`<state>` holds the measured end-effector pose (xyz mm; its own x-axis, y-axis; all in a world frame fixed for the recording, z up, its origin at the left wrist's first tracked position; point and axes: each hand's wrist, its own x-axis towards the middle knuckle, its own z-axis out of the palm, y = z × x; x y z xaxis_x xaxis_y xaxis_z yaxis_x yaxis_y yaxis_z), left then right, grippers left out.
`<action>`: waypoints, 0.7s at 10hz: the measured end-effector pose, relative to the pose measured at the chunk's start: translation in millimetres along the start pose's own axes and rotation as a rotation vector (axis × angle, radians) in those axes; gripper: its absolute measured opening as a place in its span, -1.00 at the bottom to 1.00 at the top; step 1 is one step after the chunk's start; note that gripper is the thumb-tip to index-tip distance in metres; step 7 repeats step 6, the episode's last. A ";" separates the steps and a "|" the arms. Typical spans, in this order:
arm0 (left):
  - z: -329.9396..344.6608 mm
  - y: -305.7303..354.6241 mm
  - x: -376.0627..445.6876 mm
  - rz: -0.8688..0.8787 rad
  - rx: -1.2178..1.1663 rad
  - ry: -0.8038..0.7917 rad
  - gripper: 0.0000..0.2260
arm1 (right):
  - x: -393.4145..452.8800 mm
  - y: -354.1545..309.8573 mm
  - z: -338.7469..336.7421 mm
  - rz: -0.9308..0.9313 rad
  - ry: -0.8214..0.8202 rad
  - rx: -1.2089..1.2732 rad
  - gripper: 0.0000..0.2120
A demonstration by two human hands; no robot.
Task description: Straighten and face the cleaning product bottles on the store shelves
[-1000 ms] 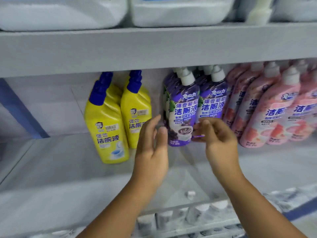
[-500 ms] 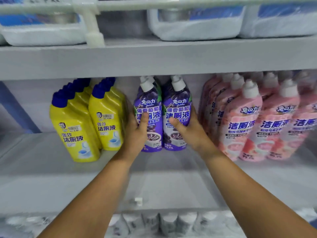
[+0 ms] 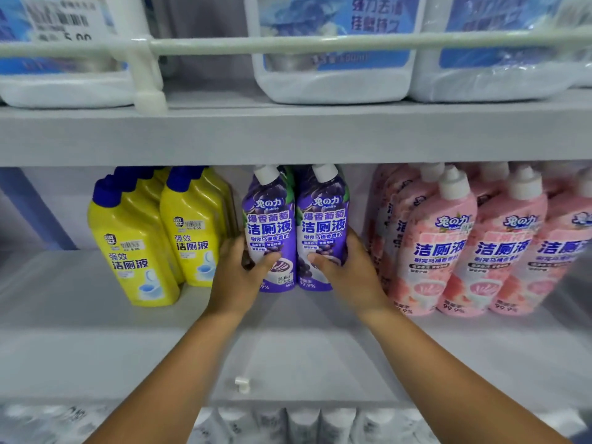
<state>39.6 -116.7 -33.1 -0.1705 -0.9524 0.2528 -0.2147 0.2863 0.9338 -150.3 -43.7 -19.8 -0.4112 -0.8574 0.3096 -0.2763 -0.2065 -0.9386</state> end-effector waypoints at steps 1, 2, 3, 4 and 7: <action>1.1 -0.8 -2.6 -0.040 -0.047 0.028 -0.63 | -3.1 3.0 -0.7 -0.017 0.027 -0.067 -0.61; -1.8 3.5 -2.6 -0.080 -0.055 0.021 -0.64 | -4.4 2.5 -1.3 -0.013 0.023 -0.128 -0.60; -4.4 5.1 -1.8 -0.102 -0.059 -0.016 -0.65 | -4.6 5.6 -3.2 0.025 0.003 -0.155 -0.56; -9.5 20.3 -8.1 -0.148 -0.093 -0.010 -0.65 | -7.1 2.1 -5.8 0.077 0.011 -0.147 -0.60; -35.8 45.2 -46.0 -0.166 -0.120 0.028 -0.48 | -41.9 -35.4 -4.3 0.103 0.092 -0.040 -0.79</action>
